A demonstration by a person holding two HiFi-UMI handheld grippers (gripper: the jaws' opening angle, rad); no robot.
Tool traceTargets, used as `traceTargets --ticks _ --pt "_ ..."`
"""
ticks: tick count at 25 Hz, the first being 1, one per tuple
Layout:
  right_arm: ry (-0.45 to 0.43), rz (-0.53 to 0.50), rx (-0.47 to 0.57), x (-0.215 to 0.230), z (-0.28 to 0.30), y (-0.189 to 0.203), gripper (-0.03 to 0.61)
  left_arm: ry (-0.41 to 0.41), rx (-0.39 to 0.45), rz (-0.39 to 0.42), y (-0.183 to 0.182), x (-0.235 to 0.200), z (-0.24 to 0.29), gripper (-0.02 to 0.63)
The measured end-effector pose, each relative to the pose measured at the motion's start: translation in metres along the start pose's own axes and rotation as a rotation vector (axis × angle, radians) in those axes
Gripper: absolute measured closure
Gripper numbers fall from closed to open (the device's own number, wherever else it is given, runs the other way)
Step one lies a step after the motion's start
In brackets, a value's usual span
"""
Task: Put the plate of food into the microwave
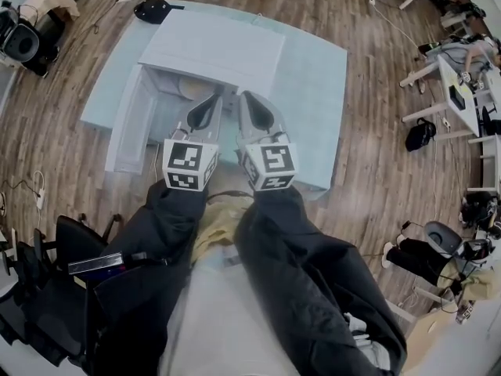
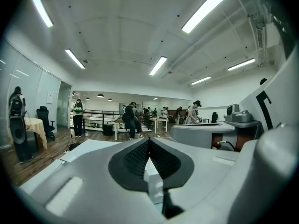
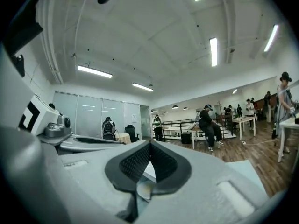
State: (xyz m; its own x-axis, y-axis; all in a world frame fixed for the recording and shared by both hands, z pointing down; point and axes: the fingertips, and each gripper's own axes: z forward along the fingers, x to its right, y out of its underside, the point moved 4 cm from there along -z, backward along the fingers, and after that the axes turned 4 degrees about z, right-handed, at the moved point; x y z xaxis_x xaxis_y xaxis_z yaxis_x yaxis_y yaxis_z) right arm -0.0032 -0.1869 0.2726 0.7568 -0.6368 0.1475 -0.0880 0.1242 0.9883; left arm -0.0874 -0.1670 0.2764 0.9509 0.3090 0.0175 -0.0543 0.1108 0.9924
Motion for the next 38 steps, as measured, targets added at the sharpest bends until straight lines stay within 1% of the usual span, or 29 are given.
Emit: traceTargets --ticks 3,9,18,25,31,38 --pt "0.009 -0.036 0.013 -0.002 0.001 -0.006 0.584 -0.009 0.020 0.017 -0.006 -0.004 0.001 0.611" --pt "0.027 -0.107 0.029 0.005 0.004 -0.018 0.587 -0.001 0.028 0.039 -0.014 -0.002 0.016 0.611" --pt "0.067 -0.104 -0.005 0.013 -0.002 -0.008 0.586 0.023 0.010 0.040 -0.011 0.005 0.020 0.611" --pt "0.063 -0.109 0.003 0.009 -0.005 -0.011 0.588 0.024 0.001 0.034 -0.006 0.008 0.017 0.611" --pt "0.072 -0.113 -0.012 0.012 -0.006 -0.007 0.588 0.020 -0.004 0.038 -0.005 0.007 0.016 0.611" --pt "0.043 -0.110 0.001 0.005 -0.005 -0.017 0.588 0.013 -0.013 0.046 -0.005 0.006 0.015 0.611"
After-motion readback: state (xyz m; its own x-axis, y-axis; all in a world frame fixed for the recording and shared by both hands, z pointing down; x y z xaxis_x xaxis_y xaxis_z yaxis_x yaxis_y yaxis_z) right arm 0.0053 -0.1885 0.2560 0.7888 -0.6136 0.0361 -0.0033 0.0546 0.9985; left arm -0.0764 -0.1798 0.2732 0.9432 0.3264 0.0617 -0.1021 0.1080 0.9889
